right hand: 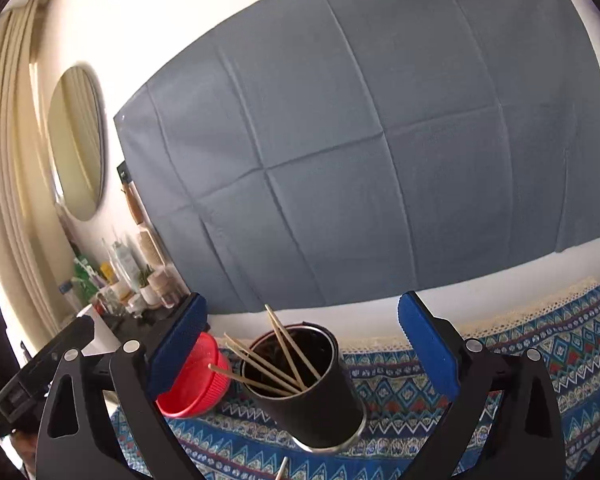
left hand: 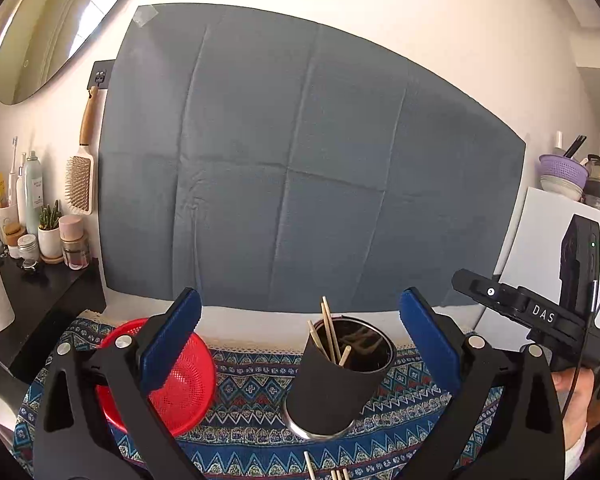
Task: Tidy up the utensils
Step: 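Move both tools back down to the remaining chopsticks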
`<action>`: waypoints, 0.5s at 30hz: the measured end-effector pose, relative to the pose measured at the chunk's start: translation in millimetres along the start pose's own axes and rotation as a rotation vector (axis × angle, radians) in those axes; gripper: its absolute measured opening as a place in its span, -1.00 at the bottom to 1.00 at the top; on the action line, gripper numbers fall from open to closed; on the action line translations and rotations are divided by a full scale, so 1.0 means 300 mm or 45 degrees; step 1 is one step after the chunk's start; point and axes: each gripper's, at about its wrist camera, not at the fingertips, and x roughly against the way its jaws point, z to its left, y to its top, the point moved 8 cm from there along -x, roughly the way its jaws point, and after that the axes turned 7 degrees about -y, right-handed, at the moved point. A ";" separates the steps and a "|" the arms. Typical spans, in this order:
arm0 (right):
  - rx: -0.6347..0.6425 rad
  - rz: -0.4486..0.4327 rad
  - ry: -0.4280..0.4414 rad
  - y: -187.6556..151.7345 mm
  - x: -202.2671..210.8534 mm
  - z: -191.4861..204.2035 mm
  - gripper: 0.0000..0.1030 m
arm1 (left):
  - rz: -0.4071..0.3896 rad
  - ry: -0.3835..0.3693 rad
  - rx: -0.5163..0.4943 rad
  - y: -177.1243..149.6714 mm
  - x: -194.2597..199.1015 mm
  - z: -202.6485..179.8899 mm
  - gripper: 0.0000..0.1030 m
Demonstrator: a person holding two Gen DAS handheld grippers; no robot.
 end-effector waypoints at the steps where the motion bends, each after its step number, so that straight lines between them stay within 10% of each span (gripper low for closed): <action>1: 0.001 0.042 -0.007 -0.021 -0.004 -0.005 0.79 | 0.032 0.004 -0.013 -0.021 -0.001 -0.006 0.89; 15: 0.100 0.328 -0.190 -0.383 -0.058 -0.069 0.79 | 0.388 0.063 -0.107 -0.401 -0.053 -0.002 0.89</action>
